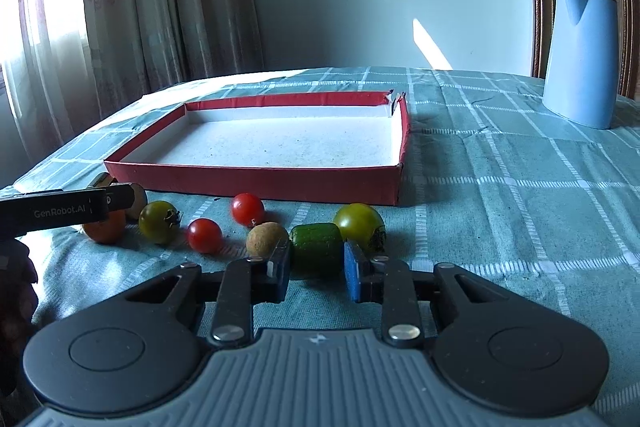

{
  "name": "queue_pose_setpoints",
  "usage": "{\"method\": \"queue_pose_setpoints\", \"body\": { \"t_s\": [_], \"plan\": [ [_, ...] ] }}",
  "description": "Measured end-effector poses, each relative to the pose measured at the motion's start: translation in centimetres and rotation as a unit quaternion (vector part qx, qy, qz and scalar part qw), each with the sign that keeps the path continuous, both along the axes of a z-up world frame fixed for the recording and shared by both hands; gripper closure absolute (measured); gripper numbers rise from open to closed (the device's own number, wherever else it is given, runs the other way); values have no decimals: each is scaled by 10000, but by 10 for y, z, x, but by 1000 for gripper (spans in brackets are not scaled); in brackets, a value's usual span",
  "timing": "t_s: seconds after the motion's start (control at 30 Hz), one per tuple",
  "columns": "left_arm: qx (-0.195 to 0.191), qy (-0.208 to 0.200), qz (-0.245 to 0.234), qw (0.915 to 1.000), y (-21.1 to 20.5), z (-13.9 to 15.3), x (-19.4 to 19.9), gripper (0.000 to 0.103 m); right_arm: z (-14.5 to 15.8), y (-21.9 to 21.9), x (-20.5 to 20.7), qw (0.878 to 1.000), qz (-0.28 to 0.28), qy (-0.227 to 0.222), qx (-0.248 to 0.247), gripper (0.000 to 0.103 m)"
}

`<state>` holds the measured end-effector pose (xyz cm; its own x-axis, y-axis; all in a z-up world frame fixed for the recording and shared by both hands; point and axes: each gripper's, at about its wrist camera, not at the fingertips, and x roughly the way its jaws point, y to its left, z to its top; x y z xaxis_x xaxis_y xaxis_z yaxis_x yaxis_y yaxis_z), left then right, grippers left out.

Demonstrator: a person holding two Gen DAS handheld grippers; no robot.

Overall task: Organize fruits
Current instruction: 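Grasp the cucumber piece with the right gripper, release it inside the red box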

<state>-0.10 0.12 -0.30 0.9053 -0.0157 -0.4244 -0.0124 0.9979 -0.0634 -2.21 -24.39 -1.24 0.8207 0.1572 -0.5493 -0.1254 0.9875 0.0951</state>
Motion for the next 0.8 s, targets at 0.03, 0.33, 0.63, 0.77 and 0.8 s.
{"method": "queue_pose_setpoints", "body": {
  "t_s": [0.03,0.33,0.63,0.77,0.8],
  "plan": [
    [-10,-3,-1,10000,0,0,0,0,5,-1,-3,10000,16,-79,56,76],
    [-160,95,-3,9998,2,0,2,0,47,-9,55,9979,-71,-643,-20,76],
    [-79,103,-65,9999,1,-1,5,0,10,-15,126,9996,-237,-18,-139,76],
    [-133,183,-99,9997,2,-1,6,0,0,-19,133,9995,-248,184,-96,76],
    [-132,196,-110,9997,1,0,7,0,0,-19,132,9994,-268,186,-135,76]
  ]
}}
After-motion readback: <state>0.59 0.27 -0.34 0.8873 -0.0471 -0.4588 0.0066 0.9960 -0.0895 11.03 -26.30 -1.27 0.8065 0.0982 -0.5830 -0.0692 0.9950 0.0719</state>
